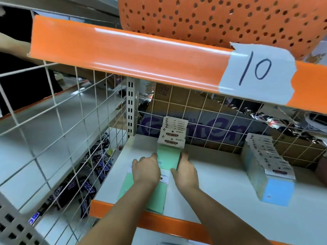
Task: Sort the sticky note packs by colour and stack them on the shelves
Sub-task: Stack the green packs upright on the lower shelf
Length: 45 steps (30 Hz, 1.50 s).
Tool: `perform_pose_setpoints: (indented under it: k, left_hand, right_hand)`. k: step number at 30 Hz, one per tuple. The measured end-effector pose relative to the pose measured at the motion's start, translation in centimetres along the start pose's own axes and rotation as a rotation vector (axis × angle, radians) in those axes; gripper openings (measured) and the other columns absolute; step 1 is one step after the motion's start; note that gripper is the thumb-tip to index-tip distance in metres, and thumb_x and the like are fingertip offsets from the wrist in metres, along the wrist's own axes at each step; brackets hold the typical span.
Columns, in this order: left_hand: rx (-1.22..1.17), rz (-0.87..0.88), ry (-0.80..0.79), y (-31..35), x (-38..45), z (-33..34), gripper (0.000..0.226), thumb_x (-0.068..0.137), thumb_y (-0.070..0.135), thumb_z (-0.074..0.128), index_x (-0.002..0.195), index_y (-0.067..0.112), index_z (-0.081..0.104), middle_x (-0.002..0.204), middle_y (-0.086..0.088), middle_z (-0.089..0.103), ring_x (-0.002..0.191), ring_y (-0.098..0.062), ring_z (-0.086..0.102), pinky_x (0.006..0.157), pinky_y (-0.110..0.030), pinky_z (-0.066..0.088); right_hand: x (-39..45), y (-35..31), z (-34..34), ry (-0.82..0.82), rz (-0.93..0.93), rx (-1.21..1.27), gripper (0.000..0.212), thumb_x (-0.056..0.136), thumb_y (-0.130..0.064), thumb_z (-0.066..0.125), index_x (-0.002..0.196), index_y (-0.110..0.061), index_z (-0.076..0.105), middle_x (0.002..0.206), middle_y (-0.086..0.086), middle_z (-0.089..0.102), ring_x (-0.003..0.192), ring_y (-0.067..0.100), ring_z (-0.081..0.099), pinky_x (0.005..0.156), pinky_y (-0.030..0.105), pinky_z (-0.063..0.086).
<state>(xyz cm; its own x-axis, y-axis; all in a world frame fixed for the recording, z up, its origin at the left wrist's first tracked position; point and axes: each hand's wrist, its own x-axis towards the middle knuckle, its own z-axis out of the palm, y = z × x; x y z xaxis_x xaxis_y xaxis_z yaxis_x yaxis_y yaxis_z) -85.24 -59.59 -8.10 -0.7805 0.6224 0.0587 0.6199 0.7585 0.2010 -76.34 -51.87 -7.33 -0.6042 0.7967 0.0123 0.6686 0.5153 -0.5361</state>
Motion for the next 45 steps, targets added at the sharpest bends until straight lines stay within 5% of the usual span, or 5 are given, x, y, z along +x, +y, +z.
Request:
perform_pose_setpoints:
  k: [5, 35, 45]
  left_hand:
    - [0.122, 0.019, -0.025, 0.1, 0.8, 0.1, 0.016, 0.093, 0.017, 0.047, 0.105, 0.017, 0.057, 0.102, -0.002, 0.067, 0.099, -0.022, 0.06, 0.083, -0.03, 0.036]
    - [0.168, 0.004, 0.022, 1.2, 3.2, -0.3, 0.018, 0.096, 0.02, 0.049, 0.111, 0.017, 0.058, 0.107, -0.001, 0.064, 0.1, -0.021, 0.063, 0.056, -0.023, 0.034]
    - [0.109, 0.005, -0.098, 0.2, 2.5, -1.1, 0.023, 0.095, 0.026, 0.05, 0.116, 0.017, 0.057, 0.114, -0.003, 0.062, 0.107, -0.023, 0.059, 0.069, -0.025, 0.041]
  right_hand:
    - [0.8, 0.4, 0.3, -0.008, 0.001, -0.05, 0.033, 0.09, -0.014, 0.057, 0.121, -0.011, 0.045, 0.107, 0.012, 0.064, 0.099, 0.031, 0.062, 0.078, 0.034, 0.049]
    - [3.4, 0.8, 0.6, -0.015, 0.015, -0.152, 0.029, 0.095, -0.025, 0.054, 0.121, -0.011, 0.053, 0.115, 0.01, 0.064, 0.106, 0.029, 0.061, 0.083, 0.031, 0.047]
    - [2.5, 0.8, 0.0, -0.088, 0.147, -0.019, 0.031, 0.089, -0.017, 0.06, 0.116, -0.008, 0.052, 0.113, 0.011, 0.063, 0.104, 0.03, 0.061, 0.072, 0.026, 0.043]
